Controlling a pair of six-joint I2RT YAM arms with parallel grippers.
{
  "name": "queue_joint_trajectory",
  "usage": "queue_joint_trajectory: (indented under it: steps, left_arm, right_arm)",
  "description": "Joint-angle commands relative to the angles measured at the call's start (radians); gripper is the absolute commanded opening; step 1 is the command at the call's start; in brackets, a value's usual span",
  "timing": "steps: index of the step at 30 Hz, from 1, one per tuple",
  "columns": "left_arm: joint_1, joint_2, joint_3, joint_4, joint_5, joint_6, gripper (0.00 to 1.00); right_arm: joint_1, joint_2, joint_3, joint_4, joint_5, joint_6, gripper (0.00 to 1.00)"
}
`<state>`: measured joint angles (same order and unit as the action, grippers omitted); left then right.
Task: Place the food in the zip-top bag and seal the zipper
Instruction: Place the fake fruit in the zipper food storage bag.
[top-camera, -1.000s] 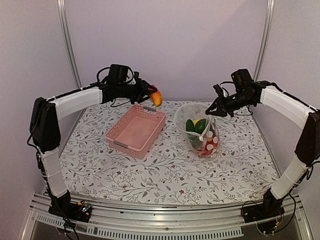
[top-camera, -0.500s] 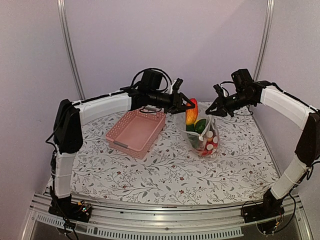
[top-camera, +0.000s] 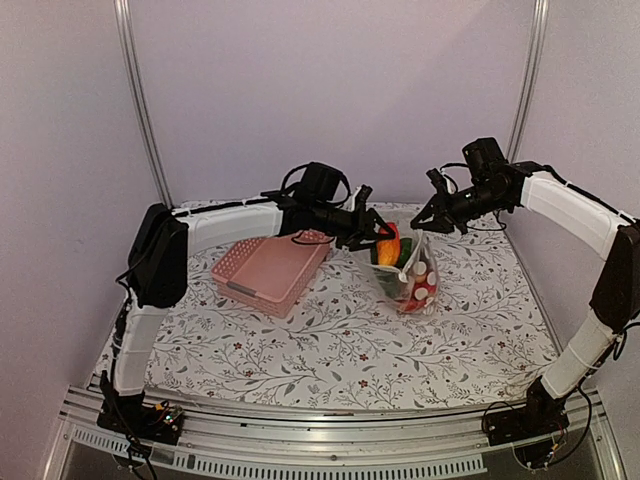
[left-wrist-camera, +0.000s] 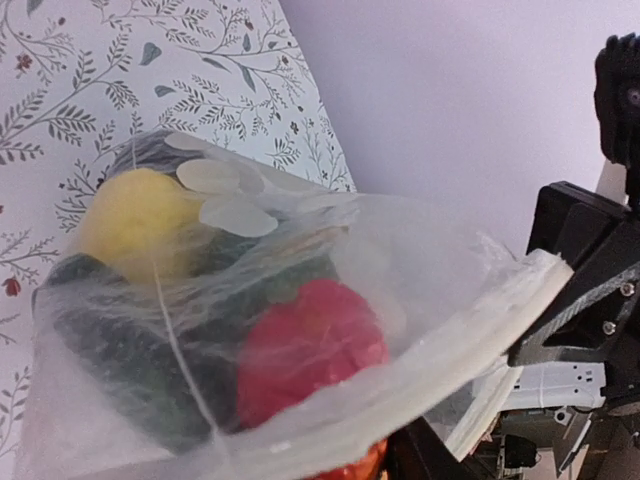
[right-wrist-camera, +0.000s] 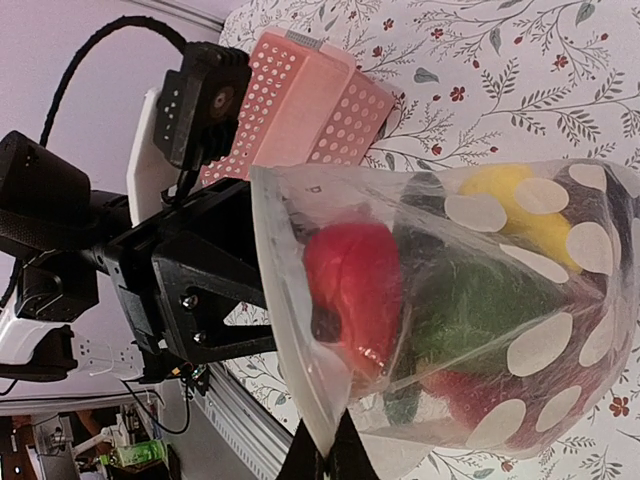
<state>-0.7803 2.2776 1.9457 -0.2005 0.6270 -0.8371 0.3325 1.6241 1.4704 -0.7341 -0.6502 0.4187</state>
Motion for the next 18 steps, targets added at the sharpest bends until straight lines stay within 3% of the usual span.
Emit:
queue_joint_trajectory:
  steps: [1, 3, 6, 8, 18]
  left_arm:
    - [-0.013, 0.083, 0.128, -0.088, -0.015, -0.034, 0.51]
    - [-0.01, 0.103, 0.178, -0.156, -0.026, -0.011, 0.57]
    - [-0.003, 0.078, 0.184, -0.194, -0.038, 0.039, 0.75]
    - [0.002, 0.043, 0.187, -0.225, -0.053, 0.11, 0.98]
    - [-0.008, -0.238, 0.202, -0.312, -0.244, 0.468, 1.0]
  right_arm:
    - [-0.004, -0.021, -0.004, 0.007, -0.032, -0.002, 0.0]
    - [-0.004, -0.021, -0.004, 0.007, -0.032, -0.004, 0.0]
    - [-0.004, -0.018, -0.004, 0.011, -0.041, -0.002, 0.0]
    - [-0.003, -0.017, -0.002, 0.012, -0.042, -0.003, 0.0]
    - [-0.003, -0.024, -0.01, 0.024, -0.09, -0.001, 0.0]
